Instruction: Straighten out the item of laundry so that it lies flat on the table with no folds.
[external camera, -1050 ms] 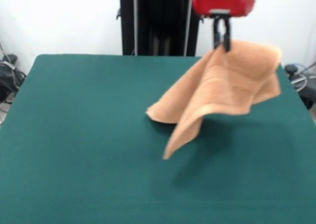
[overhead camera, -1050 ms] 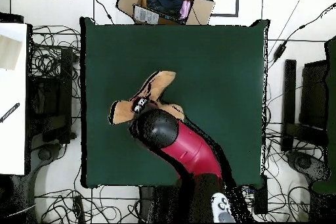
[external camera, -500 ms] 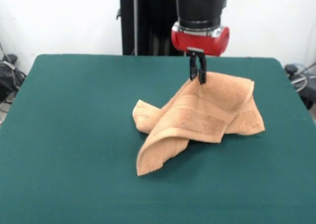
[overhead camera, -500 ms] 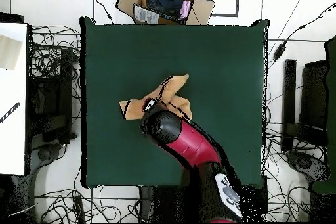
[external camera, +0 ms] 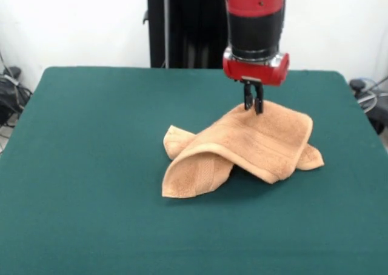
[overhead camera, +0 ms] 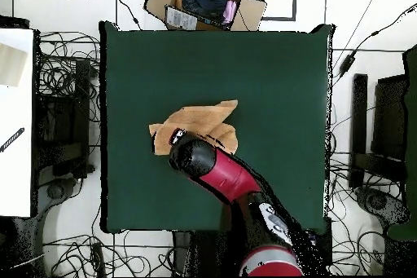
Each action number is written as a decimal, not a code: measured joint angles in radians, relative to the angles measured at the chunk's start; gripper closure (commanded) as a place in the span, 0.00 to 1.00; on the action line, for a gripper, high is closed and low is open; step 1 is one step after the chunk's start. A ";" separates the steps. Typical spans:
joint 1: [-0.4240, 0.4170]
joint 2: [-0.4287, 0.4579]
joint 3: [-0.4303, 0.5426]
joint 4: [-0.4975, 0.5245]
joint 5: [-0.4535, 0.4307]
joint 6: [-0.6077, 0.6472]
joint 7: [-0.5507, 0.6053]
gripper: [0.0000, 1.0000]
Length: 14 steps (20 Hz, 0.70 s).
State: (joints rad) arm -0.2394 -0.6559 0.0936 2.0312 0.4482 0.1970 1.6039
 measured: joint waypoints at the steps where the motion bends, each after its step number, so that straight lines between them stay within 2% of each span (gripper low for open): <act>1: -0.004 0.007 0.005 -0.001 -0.003 -0.008 0.000 1.00; 9: -0.025 0.105 0.039 -0.014 -0.046 -0.110 0.000 1.00; 10: -0.024 0.126 0.039 -0.018 -0.054 -0.118 0.000 0.00; 14: -0.019 0.133 0.039 -0.020 -0.054 -0.118 0.000 0.00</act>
State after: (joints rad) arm -0.2582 -0.5226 0.1325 2.0109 0.3938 0.0787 1.6039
